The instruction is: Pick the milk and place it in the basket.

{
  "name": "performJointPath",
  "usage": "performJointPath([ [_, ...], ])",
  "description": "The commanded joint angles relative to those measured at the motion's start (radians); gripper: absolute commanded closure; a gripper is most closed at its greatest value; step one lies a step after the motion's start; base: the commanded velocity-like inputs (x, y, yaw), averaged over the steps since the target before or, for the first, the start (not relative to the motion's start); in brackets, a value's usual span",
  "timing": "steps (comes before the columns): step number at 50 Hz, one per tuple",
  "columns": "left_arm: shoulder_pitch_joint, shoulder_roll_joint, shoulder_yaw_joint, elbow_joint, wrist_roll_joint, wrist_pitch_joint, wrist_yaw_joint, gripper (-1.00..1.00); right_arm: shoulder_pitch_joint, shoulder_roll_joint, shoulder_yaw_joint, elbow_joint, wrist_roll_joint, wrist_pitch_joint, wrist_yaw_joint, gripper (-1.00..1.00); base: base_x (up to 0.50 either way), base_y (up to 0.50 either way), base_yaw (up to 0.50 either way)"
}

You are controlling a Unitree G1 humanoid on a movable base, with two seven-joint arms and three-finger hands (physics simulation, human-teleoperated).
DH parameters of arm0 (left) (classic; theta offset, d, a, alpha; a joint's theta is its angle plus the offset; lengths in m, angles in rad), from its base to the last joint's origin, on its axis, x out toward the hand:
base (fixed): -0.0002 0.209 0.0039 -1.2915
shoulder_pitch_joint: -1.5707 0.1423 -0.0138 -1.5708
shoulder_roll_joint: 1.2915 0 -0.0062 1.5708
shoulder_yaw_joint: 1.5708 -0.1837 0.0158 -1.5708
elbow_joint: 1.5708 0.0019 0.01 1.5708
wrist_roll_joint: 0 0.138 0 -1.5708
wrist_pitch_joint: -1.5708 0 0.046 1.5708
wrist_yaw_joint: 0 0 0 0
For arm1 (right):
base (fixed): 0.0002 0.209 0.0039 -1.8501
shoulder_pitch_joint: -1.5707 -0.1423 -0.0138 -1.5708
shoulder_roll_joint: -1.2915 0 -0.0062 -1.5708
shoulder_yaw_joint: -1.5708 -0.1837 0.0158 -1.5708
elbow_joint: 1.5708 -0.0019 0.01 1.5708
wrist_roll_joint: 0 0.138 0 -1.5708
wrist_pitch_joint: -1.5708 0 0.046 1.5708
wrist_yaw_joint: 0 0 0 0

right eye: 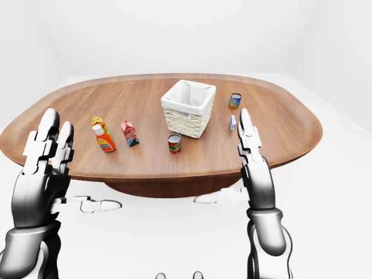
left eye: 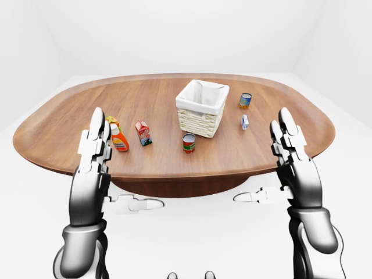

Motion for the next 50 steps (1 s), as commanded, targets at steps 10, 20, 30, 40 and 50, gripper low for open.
performJointPath([
  [10, 0.005, -0.003, 0.0, -0.015, 0.002, 0.0, -0.004, -1.0, 0.011, 0.005, -0.005, -0.034, 0.012, 0.0, 0.01, -1.0, 0.0, 0.0, 0.0],
  [20, 0.008, -0.004, -0.003, -0.01, 0.005, 0.0, -0.002, -1.0, 0.007, 0.005, -0.01, -0.028, 0.019, 0.0, 0.012, -1.0, 0.0, 0.0, 0.0],
  [30, 0.003, -0.003, -0.001, -0.014, 0.006, 0.0, -0.001, -1.0, 0.011, 0.005, -0.009, -0.037, 0.023, 0.0, 0.014, -1.0, 0.27, 0.0, 0.0],
  [40, 0.007, -0.004, -0.005, -0.015, 0.008, 0.0, -0.002, -1.0, 0.011, 0.006, -0.009, -0.037, 0.026, 0.0, 0.016, -1.0, 0.26, 0.0, 0.0],
  [50, 0.02, -0.006, -0.016, -0.019, 0.013, 0.0, -0.002, -1.0, 0.013, 0.006, -0.009, -0.04, 0.027, 0.0, 0.019, -1.0, 0.26, 0.0, 0.0],
])
